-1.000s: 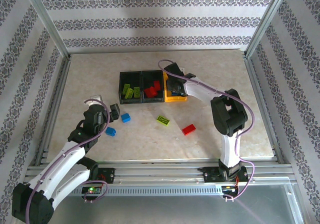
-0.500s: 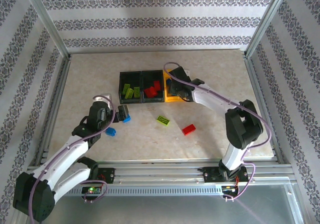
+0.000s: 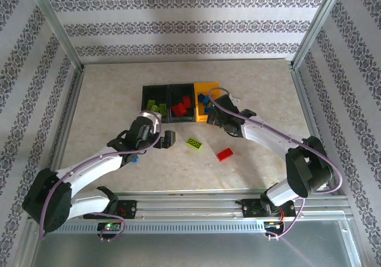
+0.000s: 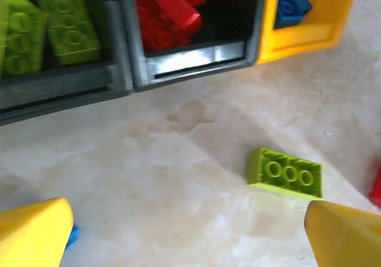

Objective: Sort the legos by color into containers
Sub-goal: Pick up the lego from the center of the table.

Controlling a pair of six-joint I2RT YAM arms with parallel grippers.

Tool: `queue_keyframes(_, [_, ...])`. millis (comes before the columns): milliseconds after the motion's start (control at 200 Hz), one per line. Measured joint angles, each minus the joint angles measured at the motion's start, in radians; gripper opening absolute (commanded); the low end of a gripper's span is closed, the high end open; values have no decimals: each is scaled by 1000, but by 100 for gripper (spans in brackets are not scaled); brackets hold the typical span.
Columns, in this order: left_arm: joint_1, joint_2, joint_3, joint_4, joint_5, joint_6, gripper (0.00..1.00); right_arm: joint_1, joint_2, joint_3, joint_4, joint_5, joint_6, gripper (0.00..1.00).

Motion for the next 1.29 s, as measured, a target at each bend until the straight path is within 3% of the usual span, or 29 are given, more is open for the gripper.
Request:
queue_keyframes(255, [-140, 250, 164, -17, -7, 33, 100, 0, -104, -79, -43, 45, 56, 98])
queue_keyframes(525, [-227, 487, 350, -113, -23, 56, 100, 0, -208, -148, -72, 73, 96, 98])
queue_keyframes(769, [-232, 560, 424, -201, -69, 57, 100, 0, -258, -188, -72, 90, 111, 98])
queue_keyframes(1119, [-232, 615, 454, -233, -93, 57, 91, 7, -300, -245, -71, 93, 139, 98])
queue_keyframes(1294, [-232, 615, 454, -234, -93, 56, 78, 7, -302, -259, -72, 93, 154, 98])
